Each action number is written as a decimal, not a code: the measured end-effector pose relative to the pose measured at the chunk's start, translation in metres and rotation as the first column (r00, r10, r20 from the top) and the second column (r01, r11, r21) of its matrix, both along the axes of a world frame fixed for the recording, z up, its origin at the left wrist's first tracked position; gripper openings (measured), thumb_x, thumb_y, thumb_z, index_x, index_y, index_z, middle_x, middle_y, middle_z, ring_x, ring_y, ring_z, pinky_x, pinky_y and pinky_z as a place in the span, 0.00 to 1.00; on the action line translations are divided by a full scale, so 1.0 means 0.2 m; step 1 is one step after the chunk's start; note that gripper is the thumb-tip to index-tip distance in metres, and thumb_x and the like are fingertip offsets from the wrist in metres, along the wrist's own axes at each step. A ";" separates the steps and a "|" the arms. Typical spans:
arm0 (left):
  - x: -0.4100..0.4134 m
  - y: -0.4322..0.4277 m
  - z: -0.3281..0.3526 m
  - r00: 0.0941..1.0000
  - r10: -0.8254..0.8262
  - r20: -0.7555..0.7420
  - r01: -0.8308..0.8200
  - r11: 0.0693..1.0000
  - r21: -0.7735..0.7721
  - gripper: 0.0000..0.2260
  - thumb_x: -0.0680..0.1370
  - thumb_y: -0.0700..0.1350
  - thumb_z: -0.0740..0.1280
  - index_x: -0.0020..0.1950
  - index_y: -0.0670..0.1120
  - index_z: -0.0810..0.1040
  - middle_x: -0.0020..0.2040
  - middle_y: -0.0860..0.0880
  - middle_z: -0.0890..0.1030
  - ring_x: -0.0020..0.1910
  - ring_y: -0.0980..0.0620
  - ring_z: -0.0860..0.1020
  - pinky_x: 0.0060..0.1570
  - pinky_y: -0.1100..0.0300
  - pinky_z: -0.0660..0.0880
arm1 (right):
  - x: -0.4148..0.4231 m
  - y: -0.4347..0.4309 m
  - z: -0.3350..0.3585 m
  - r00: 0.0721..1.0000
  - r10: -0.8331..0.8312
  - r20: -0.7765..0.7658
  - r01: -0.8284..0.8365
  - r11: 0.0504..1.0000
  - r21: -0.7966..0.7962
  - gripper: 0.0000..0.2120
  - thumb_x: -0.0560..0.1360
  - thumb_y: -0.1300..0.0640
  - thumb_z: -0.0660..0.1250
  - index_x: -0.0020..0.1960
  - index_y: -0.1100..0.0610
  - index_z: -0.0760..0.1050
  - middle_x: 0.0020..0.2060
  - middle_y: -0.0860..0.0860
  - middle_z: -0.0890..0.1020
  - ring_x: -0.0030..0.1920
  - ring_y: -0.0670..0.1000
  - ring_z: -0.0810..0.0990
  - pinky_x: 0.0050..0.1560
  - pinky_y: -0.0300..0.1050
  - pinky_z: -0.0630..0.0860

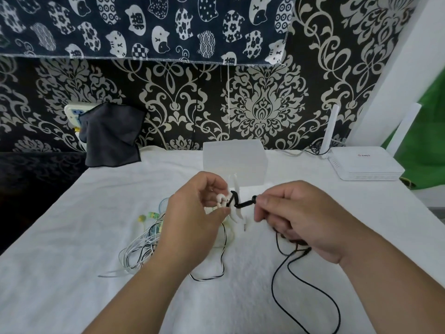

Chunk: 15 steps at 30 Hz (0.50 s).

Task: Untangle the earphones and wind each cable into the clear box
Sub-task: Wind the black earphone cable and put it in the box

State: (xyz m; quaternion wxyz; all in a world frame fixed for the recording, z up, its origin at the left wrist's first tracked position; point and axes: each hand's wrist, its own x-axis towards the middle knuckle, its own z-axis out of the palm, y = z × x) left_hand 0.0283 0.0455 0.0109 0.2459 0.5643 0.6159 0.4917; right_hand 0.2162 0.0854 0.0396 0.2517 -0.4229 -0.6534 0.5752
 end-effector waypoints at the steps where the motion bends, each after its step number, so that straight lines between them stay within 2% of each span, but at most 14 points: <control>1: 0.00 0.00 0.00 0.999 -0.012 -0.042 0.011 1.000 -0.004 0.19 0.69 0.31 0.75 0.45 0.55 0.77 0.41 0.59 0.81 0.41 0.57 0.79 0.44 0.68 0.75 | 0.00 0.00 0.01 0.999 -0.039 -0.021 0.040 0.999 0.014 0.18 0.81 0.57 0.62 0.35 0.57 0.81 0.25 0.52 0.67 0.24 0.47 0.60 0.23 0.34 0.58; 4: 0.01 -0.01 -0.01 0.986 -0.083 -0.146 0.076 0.996 -0.055 0.19 0.69 0.32 0.74 0.44 0.56 0.77 0.41 0.59 0.80 0.43 0.58 0.79 0.44 0.70 0.74 | 0.01 0.01 0.02 0.990 -0.121 -0.075 0.125 0.991 0.052 0.18 0.80 0.57 0.63 0.33 0.57 0.80 0.23 0.50 0.66 0.24 0.48 0.58 0.24 0.37 0.56; 6: 0.02 -0.02 0.00 0.980 -0.157 -0.123 0.147 0.985 -0.090 0.19 0.69 0.32 0.75 0.44 0.56 0.77 0.40 0.58 0.81 0.41 0.58 0.79 0.44 0.68 0.75 | 0.02 0.02 0.02 0.983 -0.164 -0.086 0.172 0.979 0.105 0.18 0.80 0.57 0.64 0.32 0.58 0.78 0.23 0.51 0.64 0.26 0.49 0.58 0.27 0.40 0.55; 11: 0.05 -0.03 0.02 0.918 -0.372 0.138 0.390 0.910 -0.139 0.17 0.69 0.29 0.74 0.46 0.50 0.78 0.40 0.53 0.83 0.39 0.54 0.80 0.44 0.61 0.78 | 0.04 0.06 -0.01 0.973 -0.231 -0.019 0.226 0.928 0.296 0.17 0.76 0.47 0.64 0.34 0.58 0.75 0.24 0.49 0.64 0.28 0.50 0.61 0.32 0.44 0.59; 15: 0.07 -0.03 0.03 0.819 -0.465 0.337 0.515 0.854 -0.075 0.16 0.68 0.27 0.72 0.46 0.47 0.77 0.42 0.51 0.81 0.37 0.53 0.77 0.42 0.57 0.77 | 0.04 0.06 -0.04 0.949 -0.312 0.040 0.284 0.905 0.316 0.19 0.81 0.52 0.63 0.34 0.58 0.73 0.24 0.47 0.65 0.27 0.48 0.62 0.33 0.44 0.60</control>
